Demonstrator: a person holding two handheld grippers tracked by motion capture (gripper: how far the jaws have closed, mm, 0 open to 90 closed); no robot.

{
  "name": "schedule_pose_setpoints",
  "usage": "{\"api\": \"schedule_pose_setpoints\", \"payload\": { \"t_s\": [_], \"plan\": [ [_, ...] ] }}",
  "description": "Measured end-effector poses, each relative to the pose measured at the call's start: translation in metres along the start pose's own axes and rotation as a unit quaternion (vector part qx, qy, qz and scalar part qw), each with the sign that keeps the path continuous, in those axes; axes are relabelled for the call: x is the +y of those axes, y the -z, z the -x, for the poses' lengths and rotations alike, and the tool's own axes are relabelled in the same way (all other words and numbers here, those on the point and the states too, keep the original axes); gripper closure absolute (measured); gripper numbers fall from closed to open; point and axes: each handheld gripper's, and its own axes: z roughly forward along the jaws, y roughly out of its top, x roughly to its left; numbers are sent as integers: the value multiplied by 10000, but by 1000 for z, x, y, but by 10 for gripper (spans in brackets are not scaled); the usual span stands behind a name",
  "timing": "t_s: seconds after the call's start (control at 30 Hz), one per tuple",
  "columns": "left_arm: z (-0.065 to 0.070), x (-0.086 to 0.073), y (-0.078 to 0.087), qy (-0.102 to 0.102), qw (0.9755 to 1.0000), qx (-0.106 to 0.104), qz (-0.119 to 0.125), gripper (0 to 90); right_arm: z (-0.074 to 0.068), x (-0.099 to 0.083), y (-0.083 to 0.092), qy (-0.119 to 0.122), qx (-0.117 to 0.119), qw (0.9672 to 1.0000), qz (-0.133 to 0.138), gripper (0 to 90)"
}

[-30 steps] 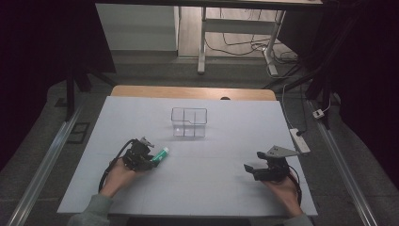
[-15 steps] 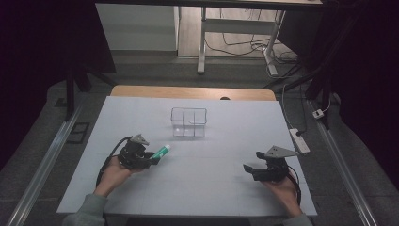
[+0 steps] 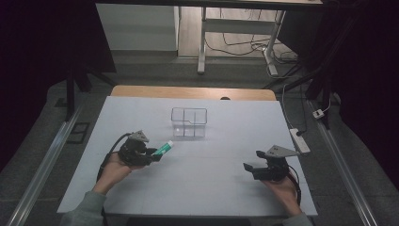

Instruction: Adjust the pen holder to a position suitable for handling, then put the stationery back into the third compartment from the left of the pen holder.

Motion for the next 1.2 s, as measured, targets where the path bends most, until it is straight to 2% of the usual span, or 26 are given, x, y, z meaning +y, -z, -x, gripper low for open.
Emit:
{"api": "schedule_pose_setpoints", "payload": {
  "t_s": [0.17, 0.43, 0.7, 0.87, 1.2],
  "plan": [
    [1, 0, 4, -62, 9998, -113, 120, 647, -1, -1, 0, -39, -51, 10000, -28, 211],
    [9, 10, 8, -599, 9976, -260, 223, 646, -3, -2, 2, 23, -59, 10000, -37, 211],
    [11, 15, 1, -696, 9972, -259, 119, 646, -4, -3, 4, 54, -47, 10000, -7, 213],
    [12, 19, -4, -766, 9965, -338, 89, 646, -5, -3, 4, 102, -63, 9999, -28, 215],
    [23, 29, -13, -992, 9942, -410, -10, 646, -11, 0, 0, 249, -7, 9997, -12, 215]
  ]
}}
